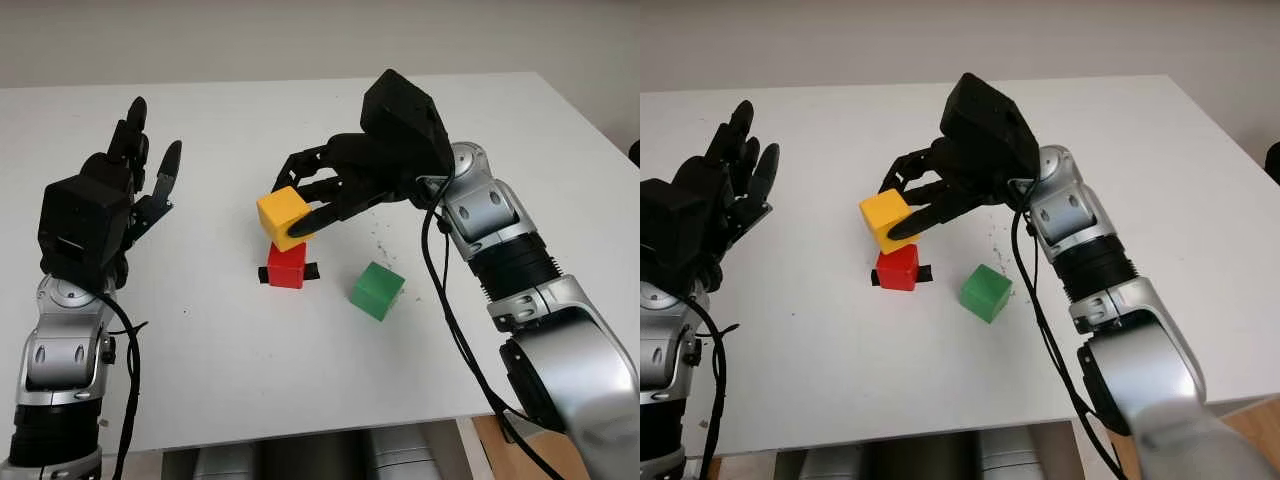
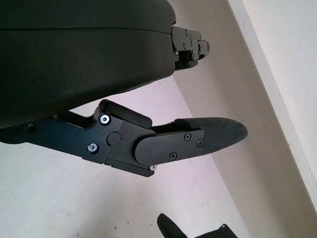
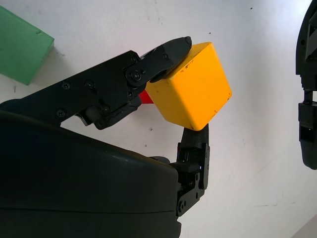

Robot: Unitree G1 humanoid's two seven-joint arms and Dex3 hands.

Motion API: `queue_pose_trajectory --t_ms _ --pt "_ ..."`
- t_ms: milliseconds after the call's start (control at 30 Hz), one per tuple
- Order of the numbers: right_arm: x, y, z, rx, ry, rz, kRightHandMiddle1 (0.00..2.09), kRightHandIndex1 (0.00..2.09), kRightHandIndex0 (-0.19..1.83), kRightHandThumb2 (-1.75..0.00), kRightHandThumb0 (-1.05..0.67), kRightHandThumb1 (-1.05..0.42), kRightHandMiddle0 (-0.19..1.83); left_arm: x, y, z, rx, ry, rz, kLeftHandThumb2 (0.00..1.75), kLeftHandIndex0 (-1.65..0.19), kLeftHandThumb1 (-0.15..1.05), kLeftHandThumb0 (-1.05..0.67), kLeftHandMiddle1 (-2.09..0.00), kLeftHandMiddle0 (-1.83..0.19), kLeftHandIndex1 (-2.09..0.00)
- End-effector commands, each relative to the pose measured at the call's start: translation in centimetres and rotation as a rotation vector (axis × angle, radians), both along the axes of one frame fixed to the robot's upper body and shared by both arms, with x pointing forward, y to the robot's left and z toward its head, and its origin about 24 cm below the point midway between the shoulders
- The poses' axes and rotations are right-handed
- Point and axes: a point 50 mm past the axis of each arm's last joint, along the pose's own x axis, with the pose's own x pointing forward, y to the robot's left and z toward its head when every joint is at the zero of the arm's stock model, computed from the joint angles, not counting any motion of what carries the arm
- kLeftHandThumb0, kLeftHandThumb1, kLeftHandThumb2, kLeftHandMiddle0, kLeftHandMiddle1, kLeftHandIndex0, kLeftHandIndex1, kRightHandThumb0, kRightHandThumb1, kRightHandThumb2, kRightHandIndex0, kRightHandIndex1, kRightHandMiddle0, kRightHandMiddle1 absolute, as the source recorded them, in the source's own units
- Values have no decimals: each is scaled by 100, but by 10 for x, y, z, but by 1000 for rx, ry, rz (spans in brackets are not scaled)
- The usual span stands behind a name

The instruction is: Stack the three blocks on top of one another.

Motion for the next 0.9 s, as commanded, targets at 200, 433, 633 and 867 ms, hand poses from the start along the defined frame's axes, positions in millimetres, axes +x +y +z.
queue_pose_trajectory --t_ms 200,433,633,867 --pt "2 4 -5 -1 -17 -18 173 6 29 -5 -46 -98 35 -3 2 2 12 -11 3 56 2 105 -69 -6 0 -6" --pt "3 5 -8 16 9 -24 168 5 28 -5 -46 -98 35 -2 2 2 7 -8 9 56 3 105 -70 -5 0 -6" --pt "4 3 -13 5 -1 -34 166 5 28 -5 -45 -97 37 -3 2 2 9 -7 6 56 2 105 -69 -6 0 -6" --pt "3 2 -21 -21 8 -31 166 6 29 -5 -46 -97 37 -3 1 1 12 3 5 56 1 105 -70 -6 -1 -6"
